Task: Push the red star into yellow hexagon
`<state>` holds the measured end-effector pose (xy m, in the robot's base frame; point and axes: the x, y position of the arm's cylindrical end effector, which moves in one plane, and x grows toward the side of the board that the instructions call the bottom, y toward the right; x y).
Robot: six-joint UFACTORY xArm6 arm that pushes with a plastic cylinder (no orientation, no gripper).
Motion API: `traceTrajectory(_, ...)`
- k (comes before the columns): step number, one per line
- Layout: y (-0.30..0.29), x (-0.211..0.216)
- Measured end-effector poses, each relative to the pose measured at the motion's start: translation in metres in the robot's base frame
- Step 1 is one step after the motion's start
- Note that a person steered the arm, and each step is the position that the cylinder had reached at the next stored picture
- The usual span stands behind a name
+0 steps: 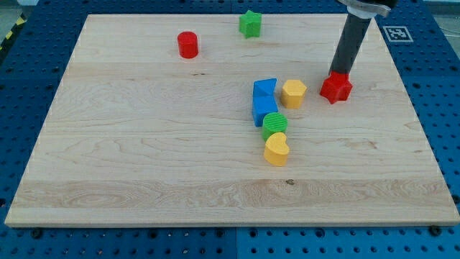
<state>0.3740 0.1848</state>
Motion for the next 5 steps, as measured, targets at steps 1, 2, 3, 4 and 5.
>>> traceTrajectory(1,0.003,0.001)
traceTrajectory(2,0.025,0.012)
traceTrajectory(3,0.040,0.012)
traceTrajectory(4,0.056,0.022)
traceTrajectory(5,0.049,0.034)
